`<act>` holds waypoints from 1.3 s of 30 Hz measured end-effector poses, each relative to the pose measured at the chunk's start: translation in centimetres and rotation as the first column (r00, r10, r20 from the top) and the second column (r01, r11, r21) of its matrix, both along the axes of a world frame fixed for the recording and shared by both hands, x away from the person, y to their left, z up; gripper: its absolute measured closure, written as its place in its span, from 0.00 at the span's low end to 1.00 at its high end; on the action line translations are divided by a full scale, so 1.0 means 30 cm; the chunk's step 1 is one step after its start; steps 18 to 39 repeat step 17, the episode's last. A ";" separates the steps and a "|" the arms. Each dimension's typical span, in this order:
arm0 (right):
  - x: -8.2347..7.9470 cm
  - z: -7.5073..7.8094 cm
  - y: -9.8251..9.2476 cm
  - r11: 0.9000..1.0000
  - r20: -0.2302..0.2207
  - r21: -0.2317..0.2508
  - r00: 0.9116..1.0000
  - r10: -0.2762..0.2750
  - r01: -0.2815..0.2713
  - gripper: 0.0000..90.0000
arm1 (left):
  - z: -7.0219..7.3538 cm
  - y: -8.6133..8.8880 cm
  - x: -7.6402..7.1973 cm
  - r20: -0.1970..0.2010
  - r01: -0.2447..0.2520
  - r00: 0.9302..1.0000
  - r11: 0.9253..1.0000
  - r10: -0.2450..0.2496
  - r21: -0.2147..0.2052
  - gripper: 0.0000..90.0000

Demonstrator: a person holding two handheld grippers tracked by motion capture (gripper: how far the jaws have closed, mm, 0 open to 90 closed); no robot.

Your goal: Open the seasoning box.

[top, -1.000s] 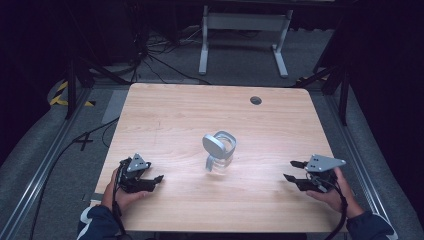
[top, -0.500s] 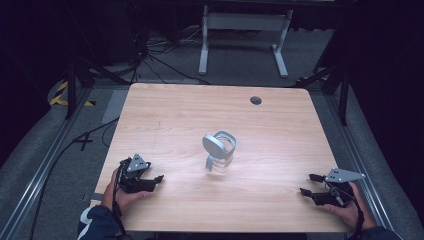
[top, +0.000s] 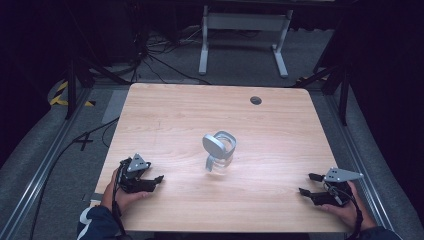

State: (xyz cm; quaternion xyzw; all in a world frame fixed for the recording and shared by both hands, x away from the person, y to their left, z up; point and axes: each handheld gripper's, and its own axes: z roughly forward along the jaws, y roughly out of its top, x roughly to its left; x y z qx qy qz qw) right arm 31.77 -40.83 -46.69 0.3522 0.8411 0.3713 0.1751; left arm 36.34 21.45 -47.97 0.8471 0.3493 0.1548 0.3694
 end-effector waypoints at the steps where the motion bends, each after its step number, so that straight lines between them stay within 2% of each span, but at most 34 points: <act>1: 0.000 0.000 0.000 1.000 -0.001 0.000 1.000 0.000 0.000 0.30 | 0.000 0.000 0.000 0.000 0.000 1.000 1.000 0.000 0.000 0.32; 10: 0.003 0.000 0.002 1.000 -0.005 0.001 1.000 0.002 -0.002 0.29 | -0.002 -0.004 -0.002 -0.015 -0.005 1.000 1.000 0.005 -0.013 0.31; 12: 0.003 0.000 0.002 1.000 -0.006 0.002 1.000 0.002 -0.002 0.29 | -0.002 -0.005 -0.001 -0.023 -0.018 1.000 1.000 0.017 -0.012 0.28; 14: 0.003 0.000 0.002 1.000 -0.006 0.001 1.000 0.002 -0.002 0.29 | 0.001 -0.003 0.002 -0.029 -0.009 1.000 1.000 0.009 0.001 0.26; 15: 0.003 0.000 0.002 1.000 -0.006 0.002 1.000 0.002 -0.002 0.29 | -0.001 -0.006 0.002 -0.033 -0.017 0.999 1.000 0.017 -0.005 0.25; 16: 0.003 0.000 0.002 1.000 -0.006 0.002 1.000 0.002 -0.002 0.29 | -0.004 -0.008 0.004 -0.021 -0.017 1.000 1.000 0.017 -0.008 0.24; 17: 0.003 0.000 0.002 1.000 -0.006 0.001 1.000 0.002 -0.002 0.29 | -0.004 -0.010 0.002 -0.032 -0.025 0.999 1.000 0.025 -0.010 0.23; 39: 0.003 0.000 0.002 1.000 -0.006 0.001 1.000 0.002 -0.002 0.29 | -0.004 -0.010 0.002 -0.032 -0.025 0.999 1.000 0.025 -0.010 0.23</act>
